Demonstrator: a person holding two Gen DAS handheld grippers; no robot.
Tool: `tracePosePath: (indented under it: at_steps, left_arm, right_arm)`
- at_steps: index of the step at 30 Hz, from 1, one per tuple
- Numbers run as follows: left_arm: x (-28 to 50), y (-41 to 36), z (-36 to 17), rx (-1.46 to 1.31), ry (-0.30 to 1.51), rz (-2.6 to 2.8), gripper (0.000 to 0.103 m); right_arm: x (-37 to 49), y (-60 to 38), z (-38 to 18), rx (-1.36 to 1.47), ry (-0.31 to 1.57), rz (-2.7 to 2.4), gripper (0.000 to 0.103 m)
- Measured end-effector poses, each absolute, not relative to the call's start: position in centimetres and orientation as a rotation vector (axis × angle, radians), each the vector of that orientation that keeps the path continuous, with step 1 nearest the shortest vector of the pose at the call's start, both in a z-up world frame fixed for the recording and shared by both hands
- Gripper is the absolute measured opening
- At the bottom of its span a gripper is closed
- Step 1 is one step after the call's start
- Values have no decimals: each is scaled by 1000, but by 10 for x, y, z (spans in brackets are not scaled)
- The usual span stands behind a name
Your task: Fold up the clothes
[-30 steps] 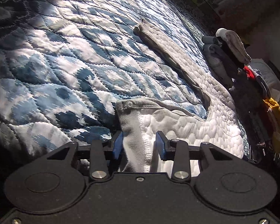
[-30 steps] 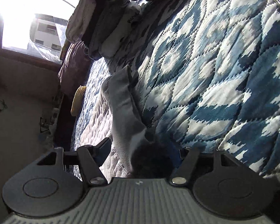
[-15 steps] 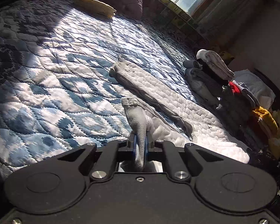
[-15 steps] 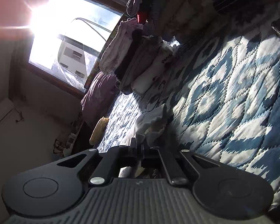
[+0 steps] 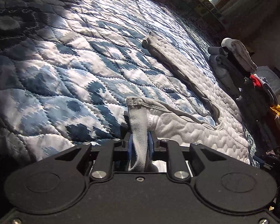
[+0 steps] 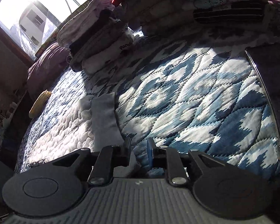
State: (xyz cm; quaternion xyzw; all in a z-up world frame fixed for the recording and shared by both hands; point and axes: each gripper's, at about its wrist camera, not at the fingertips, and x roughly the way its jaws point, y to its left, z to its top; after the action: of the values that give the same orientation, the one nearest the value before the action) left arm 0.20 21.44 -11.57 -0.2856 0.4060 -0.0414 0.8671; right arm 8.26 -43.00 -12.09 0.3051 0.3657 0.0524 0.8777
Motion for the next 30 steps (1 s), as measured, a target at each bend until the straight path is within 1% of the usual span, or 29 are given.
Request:
tracePosePath:
  at_steps: [4, 6, 7, 8, 9, 10, 11, 12, 14, 19, 25, 28, 30]
  left_arm:
    - [5, 217, -104, -569, 833, -56, 17]
    - [16, 218, -94, -530, 828, -60, 18]
    - [23, 219, -89, -515, 824, -66, 23]
    - [32, 220, -83, -504, 820, -72, 31]
    - [42, 220, -78, -495, 816, -77, 34]
    - [53, 221, -73, -484, 812, -86, 39]
    - [64, 221, -70, -474, 809, -95, 43]
    - [76, 220, -67, -463, 809, -100, 44]
    - [108, 219, -64, -440, 816, -108, 44]
    - [179, 221, -75, -419, 850, -113, 44]
    - [252, 226, -104, -438, 910, -121, 44]
    - [267, 225, -111, -465, 901, -154, 49]
    - [270, 221, -111, -457, 892, -175, 48]
  right_arm:
    - [95, -422, -112, 569, 752, 148, 29]
    - [109, -420, -113, 557, 762, 159, 29]
    - [117, -419, -113, 553, 769, 165, 30]
    - [127, -417, -113, 552, 775, 172, 33]
    - [136, -416, -114, 551, 780, 179, 34]
    - [147, -414, -115, 551, 783, 188, 38]
    - [158, -412, -115, 549, 786, 195, 45]
    - [169, -410, -115, 547, 788, 203, 49]
    - [191, -407, -119, 547, 800, 222, 62]
    - [236, -404, -138, 568, 812, 300, 63]
    - [258, -416, -154, 675, 783, 441, 64]
    - [256, -417, -158, 667, 764, 471, 63]
    - [255, -418, -160, 672, 764, 484, 56]
